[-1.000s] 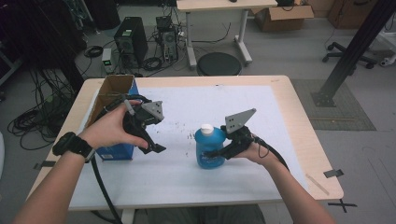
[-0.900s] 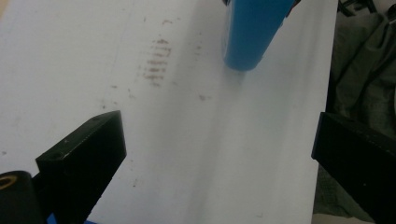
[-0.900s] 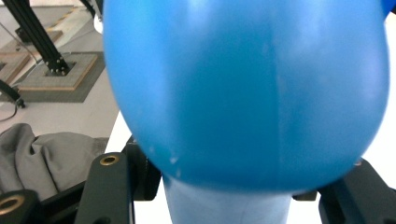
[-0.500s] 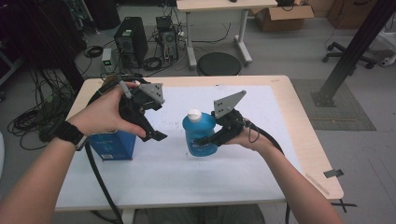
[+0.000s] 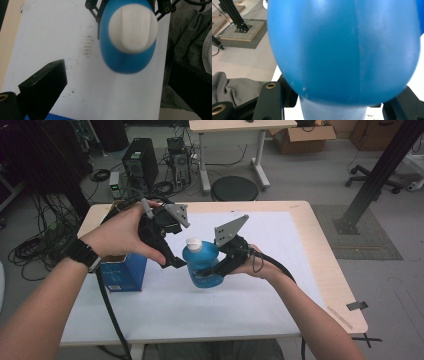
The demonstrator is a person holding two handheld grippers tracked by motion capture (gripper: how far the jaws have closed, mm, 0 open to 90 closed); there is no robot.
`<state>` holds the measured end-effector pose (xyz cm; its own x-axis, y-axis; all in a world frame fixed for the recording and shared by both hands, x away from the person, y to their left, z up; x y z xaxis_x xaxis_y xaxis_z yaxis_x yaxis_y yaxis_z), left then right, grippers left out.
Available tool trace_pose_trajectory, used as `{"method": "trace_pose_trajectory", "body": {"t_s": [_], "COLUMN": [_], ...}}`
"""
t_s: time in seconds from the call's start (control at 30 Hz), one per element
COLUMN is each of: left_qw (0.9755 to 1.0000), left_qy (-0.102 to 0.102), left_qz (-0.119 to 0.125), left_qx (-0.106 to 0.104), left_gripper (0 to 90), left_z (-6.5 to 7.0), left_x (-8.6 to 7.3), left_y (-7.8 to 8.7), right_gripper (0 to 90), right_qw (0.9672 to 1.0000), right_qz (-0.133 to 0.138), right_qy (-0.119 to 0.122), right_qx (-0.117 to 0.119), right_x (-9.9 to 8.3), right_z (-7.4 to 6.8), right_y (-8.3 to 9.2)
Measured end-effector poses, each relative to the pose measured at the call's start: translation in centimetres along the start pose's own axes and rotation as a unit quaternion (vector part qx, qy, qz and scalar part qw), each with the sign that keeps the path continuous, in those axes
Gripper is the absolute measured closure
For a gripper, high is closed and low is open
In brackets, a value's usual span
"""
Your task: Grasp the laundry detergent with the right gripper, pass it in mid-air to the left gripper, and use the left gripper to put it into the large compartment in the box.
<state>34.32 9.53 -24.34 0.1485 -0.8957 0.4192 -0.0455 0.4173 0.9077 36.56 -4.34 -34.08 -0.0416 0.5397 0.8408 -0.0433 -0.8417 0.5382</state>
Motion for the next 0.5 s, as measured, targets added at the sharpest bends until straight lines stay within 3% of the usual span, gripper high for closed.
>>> {"method": "trace_pose_trajectory", "body": {"t_s": [0.5], "left_qw": [0.9979], "left_qy": [-0.021], "left_qz": [-0.061], "left_qx": [-0.004], "left_gripper": [3.5], "left_z": [0.4], "left_x": [2.9], "left_y": [-2.2], "right_gripper": [42.3], "right_qw": [0.9999], "right_qz": [0.009], "right_qy": [-0.003], "right_qx": [0.006], "right_x": [0.7], "right_z": [-0.4], "right_y": [-0.7]}}
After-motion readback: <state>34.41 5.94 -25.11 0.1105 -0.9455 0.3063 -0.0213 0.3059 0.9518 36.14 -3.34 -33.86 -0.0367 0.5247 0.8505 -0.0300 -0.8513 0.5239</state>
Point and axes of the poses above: each handheld gripper's, and its own axes: y roughly backward along the jaws, x roughly out of its top, z roughly to its right, the point moved 5 cm from there along -y, roughly forward along the jaws, and after that the axes turned 7 degrees about -x, right-handed, at the moved point
